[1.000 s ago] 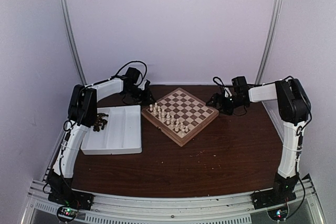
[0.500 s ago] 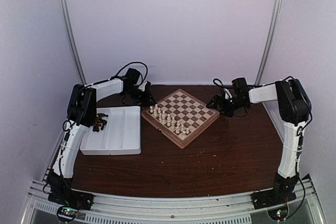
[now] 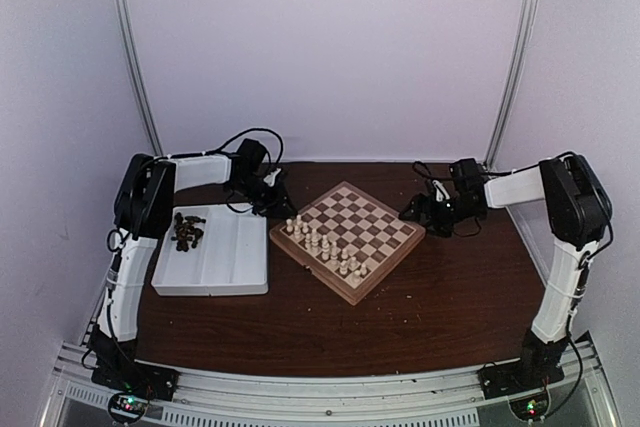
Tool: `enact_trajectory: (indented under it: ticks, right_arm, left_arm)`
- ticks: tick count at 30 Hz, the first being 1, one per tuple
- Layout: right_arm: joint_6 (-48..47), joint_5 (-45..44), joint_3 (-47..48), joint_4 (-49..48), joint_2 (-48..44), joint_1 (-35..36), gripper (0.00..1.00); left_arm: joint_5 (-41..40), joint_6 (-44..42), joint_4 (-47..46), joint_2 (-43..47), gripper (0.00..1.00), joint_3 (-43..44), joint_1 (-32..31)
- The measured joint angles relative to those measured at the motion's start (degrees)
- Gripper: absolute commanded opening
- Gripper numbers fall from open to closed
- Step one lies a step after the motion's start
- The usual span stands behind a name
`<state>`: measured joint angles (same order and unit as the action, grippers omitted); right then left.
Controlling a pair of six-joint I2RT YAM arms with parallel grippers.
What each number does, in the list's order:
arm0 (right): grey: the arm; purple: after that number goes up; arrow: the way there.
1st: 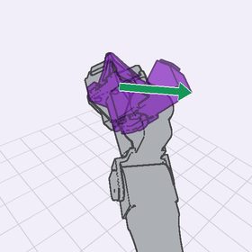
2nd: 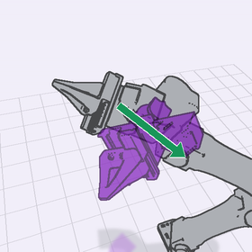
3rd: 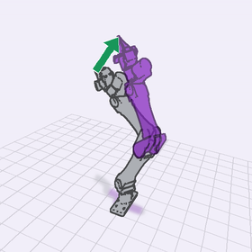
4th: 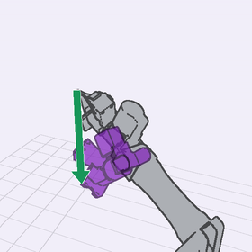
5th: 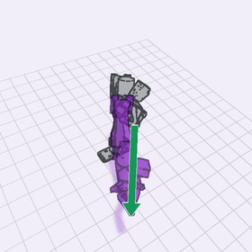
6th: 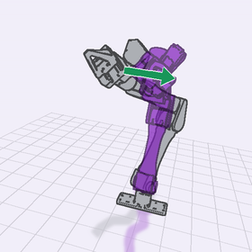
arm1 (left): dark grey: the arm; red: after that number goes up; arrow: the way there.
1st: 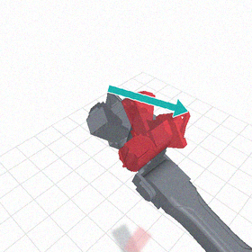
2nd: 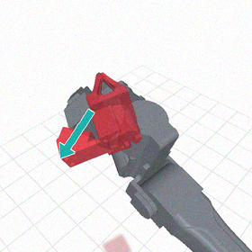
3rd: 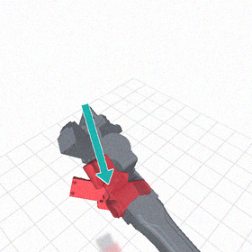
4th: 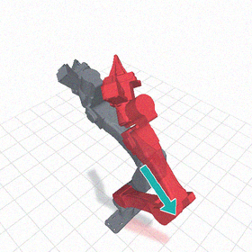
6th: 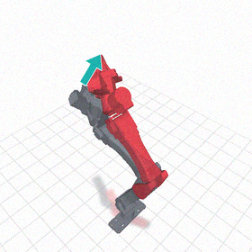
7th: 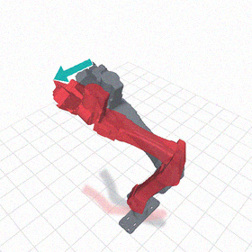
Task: Set up the chess pieces on the board
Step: Move the chessboard to the center of the board, then pick up the chess piece from the storage box.
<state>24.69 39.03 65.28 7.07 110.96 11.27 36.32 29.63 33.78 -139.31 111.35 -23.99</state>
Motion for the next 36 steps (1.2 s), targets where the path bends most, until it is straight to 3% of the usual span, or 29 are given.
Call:
enact_trajectory:
  ticks: [15, 18, 24, 27, 30, 36]
  right_arm:
    - [0.0, -1.4, -15.0, 0.3, -13.0, 1.2, 0.98]
    - [-0.7, -3.1, -15.0, 1.8, -14.9, 1.2, 0.99]
    - [-2.4, -7.2, -12.9, 5.8, -17.8, 1.2, 0.99]
    - [-3.1, -9.4, -12.2, 7.2, -20.3, 1.2, 0.99]
    - [-3.8, -11.0, -12.2, 8.5, -23.4, 1.2, 0.99]
    - [-5.4, -13.5, -12.1, 10.9, -28.3, 1.6, 0.99]
  left_arm:
    - [0.5, -0.3, -2.5, 11.1, 0.21, -18.1, -4.0]
    - [-1.2, -1.0, 0.0, 10.9, 0.23, -15.9, -4.4]
    - [-7.6, -5.0, 7.5, 10.6, 0.29, 0.3, -4.5]
    - [-11.3, -6.2, 8.6, 13.4, 0.30, 1.6, -4.0]
    - [-15.7, -7.1, 10.4, 18.3, 0.30, -2.2, -3.0]
    - [-26.1, -8.3, 10.8, 35.3, 0.28, -19.8, -1.6]
